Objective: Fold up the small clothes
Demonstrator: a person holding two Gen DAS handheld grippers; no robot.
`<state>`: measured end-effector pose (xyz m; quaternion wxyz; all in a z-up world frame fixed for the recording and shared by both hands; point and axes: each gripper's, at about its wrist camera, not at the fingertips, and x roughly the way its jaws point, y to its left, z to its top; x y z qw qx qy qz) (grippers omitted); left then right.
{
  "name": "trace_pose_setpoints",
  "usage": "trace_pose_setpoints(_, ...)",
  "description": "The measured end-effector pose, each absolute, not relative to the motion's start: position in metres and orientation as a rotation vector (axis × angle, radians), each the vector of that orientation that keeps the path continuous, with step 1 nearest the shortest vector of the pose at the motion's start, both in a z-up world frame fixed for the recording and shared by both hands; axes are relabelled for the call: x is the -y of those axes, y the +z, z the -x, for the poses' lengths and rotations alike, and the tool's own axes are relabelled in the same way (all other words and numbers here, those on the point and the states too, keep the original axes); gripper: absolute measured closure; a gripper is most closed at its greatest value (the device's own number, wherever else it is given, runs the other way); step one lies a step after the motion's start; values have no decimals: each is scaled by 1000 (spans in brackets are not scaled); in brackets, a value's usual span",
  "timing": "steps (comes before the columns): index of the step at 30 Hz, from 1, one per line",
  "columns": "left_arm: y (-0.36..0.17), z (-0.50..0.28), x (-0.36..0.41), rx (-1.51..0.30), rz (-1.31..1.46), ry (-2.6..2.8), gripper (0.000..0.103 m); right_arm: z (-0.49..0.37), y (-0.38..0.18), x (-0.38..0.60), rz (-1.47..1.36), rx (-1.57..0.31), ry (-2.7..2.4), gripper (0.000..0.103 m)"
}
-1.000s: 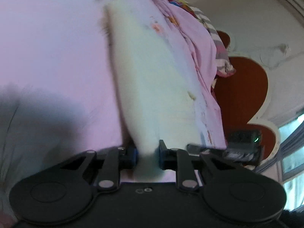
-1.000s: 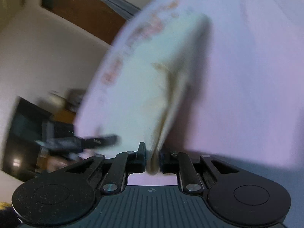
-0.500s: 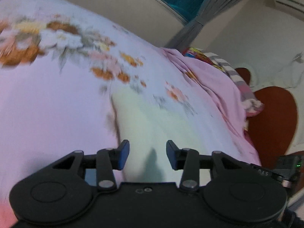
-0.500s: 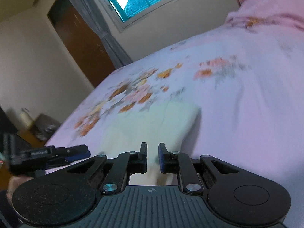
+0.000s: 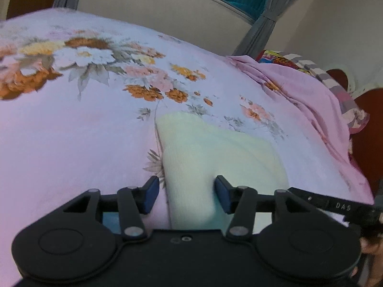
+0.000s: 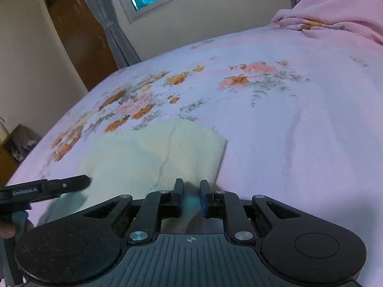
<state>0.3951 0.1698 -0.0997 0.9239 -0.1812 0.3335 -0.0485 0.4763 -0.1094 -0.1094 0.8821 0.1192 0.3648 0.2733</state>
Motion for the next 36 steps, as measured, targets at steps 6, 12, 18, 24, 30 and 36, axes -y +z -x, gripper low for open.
trace_pose_setpoints(6, -82, -352, -147, -713, 288, -82, 54, -443, -86, 115, -175, -819, 522, 89)
trace_pose_setpoints(12, -54, -272, -124, -673, 203, -52, 51, -352, -50, 144, -231, -738, 520, 89)
trace_pose_setpoints(18, -8, -189, -101, -628, 137, -14, 45, -239, -8, 168, -272, -664, 576, 59)
trace_pose_setpoints(24, 16, -113, -71, -599, 91, -14, 41, -138, 27, 182, -177, -538, 613, 6)
trace_pose_setpoints(30, 19, -41, -54, -529, 89, 31, 34, -66, 43, 195, -100, -452, 545, 0)
trace_pose_setpoints(36, 26, -2, -44, -464, 50, 54, 33, -34, 34, 207, -100, -437, 473, 0)
